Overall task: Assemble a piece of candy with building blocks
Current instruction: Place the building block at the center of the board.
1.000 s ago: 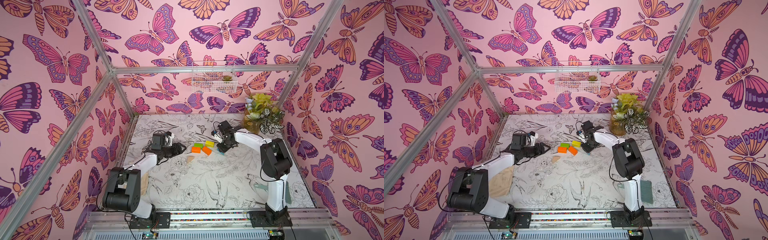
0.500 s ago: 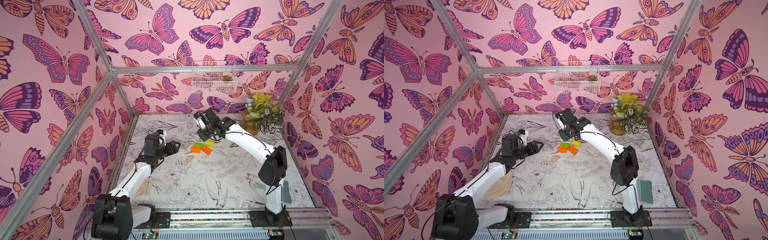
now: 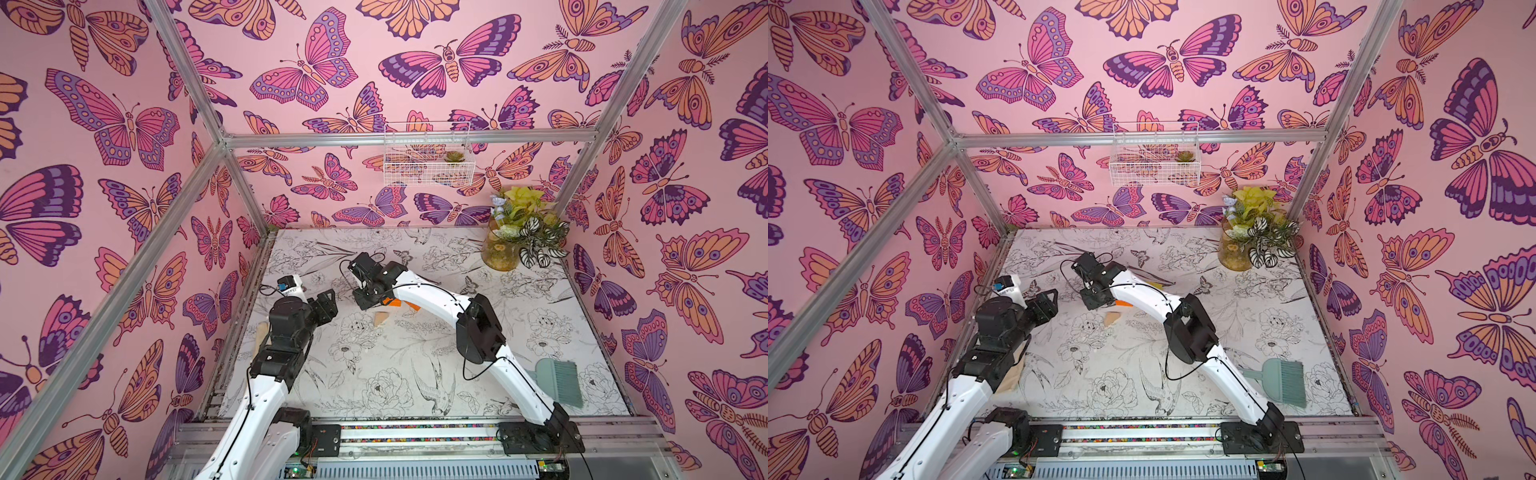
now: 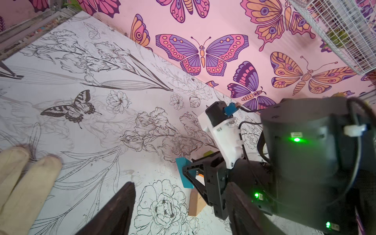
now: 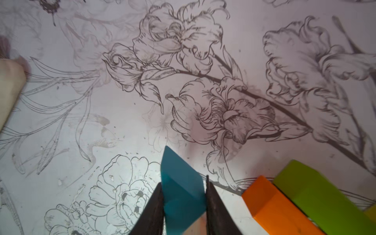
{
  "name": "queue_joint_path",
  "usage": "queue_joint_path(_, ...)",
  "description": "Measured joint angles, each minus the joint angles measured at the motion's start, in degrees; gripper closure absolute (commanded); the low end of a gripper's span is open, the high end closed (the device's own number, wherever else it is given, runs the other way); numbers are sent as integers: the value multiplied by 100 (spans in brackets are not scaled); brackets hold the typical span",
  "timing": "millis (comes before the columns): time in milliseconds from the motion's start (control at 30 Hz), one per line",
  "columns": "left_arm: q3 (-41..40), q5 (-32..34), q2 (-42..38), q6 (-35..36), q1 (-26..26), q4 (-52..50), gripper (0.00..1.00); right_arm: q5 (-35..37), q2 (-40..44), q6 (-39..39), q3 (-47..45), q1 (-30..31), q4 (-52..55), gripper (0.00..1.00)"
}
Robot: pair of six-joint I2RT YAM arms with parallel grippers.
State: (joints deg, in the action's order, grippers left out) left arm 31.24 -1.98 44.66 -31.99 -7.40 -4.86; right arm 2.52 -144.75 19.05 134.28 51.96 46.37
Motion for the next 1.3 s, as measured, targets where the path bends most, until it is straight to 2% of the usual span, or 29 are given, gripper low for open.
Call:
queue_joint_path(133, 0, 33, 13, 0, 0, -138, 27, 66, -46, 201, 37, -22, 2, 80)
queue_joint_path(367, 0, 33, 20, 0, 0, -168, 27, 319, -101, 315, 142, -7, 24, 73)
queue_joint_path(633, 0, 33, 85, 0, 0, -260, 27, 557, -352, 328, 199, 4, 79, 72)
queue_joint_path(700, 0, 33, 105, 0, 0, -269, 27, 566, -361, 328, 236, 13, 105, 68)
queue_joint_path(833, 0, 31, 160, 2, 0, -273, 27, 557, -385, 321, 271, 24, 107, 53)
queue_joint_path(1000, 0, 33, 195, 9, 0, -286, 26, 678, -374, 295, 267, 63, 98, 45)
queue_joint_path(1100, 0, 33, 197, 42, 0, -289, 26, 892, -146, 201, -48, 133, -44, 44)
queue_joint_path(1200, 0, 33, 232, 79, 0, -289, 26, 1145, 529, 146, -833, 249, -308, 45)
queue_joint_path(1300, 0, 31, 280, 107, 0, -291, 26, 1292, 1340, 131, -1521, 352, -562, 58)
